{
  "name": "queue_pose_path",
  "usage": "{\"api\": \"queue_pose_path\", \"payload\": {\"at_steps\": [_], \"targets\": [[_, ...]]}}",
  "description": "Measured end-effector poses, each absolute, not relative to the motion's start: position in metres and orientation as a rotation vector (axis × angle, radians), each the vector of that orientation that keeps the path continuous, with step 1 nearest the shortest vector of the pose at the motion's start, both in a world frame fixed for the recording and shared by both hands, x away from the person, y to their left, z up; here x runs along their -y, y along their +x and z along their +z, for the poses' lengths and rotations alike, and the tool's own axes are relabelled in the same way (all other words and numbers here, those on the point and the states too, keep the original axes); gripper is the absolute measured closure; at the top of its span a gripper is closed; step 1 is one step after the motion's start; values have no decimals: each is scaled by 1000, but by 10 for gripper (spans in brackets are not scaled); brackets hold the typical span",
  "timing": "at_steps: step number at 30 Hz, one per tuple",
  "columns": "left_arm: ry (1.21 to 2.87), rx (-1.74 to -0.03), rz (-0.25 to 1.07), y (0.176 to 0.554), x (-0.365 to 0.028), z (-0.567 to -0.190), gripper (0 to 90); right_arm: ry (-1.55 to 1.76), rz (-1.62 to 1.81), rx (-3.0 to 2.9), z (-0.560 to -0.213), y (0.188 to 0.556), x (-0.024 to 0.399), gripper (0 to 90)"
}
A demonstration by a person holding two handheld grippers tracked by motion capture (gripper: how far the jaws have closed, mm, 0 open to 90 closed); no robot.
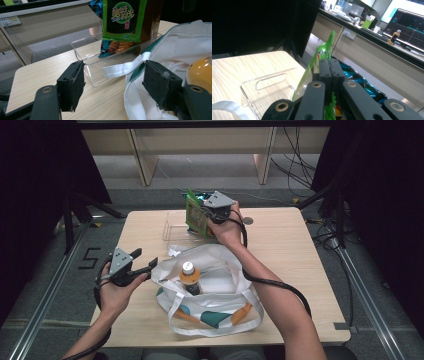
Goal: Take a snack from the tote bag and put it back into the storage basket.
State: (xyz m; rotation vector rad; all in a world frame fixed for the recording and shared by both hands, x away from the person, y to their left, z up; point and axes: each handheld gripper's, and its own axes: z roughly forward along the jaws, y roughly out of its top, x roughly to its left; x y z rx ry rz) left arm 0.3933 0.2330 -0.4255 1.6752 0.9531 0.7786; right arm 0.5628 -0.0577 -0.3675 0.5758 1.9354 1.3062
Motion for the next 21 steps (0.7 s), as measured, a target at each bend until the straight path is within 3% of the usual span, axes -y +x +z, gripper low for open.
{"api": "queue_pose_path", "payload": {"at_steps": [21], "targets": [[1690,-957,779,393,-233,-425,324,559,1247,-1970,-373,561,57,900]]}}
